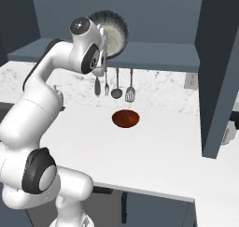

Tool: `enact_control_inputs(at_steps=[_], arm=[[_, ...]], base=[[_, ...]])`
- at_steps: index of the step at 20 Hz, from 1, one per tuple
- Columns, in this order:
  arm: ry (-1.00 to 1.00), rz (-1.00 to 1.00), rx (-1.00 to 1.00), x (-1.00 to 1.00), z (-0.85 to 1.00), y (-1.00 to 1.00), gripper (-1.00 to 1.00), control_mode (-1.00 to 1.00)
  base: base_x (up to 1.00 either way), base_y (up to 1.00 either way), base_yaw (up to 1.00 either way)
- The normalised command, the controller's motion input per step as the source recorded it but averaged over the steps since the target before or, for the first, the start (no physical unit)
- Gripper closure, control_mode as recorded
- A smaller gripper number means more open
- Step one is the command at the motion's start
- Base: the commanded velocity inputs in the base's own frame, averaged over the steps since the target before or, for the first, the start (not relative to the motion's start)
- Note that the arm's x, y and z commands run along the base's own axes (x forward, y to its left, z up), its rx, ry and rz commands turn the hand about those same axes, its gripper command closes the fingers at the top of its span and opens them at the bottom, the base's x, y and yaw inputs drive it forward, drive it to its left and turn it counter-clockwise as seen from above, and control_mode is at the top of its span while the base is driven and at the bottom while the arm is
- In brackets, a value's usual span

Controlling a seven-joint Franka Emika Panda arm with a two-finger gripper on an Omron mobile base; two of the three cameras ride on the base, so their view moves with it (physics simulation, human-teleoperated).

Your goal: Pick up the bowls on the counter and stack them on top of one another in the open cabinet. Place the smaller bowl on top of the larger bowl.

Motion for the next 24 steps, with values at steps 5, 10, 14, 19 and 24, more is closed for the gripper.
enact_control_inputs(at_steps=[5,10,14,19,24], arm=[[0.00,0.00,0.00,0.43,-0.24,0.00,-1.00,-1.00],[-0.07,0.00,0.00,0.46,-0.08,0.00,-1.00,-1.00],[-0.17,0.00,0.00,0.18,-0.01,0.02,-1.00,-1.00],[-0.37,0.00,0.00,-0.03,0.03,0.01,-1.00,-1.00],[-0.18,0.00,0.01,-0.50,0.25,-0.03,-1.00,-1.00]], base=[[0.00,0.00,0.00],[0.00,0.00,0.00],[0.00,0.00,0.00],[0.00,0.00,0.00],[0.00,0.00,0.00]])
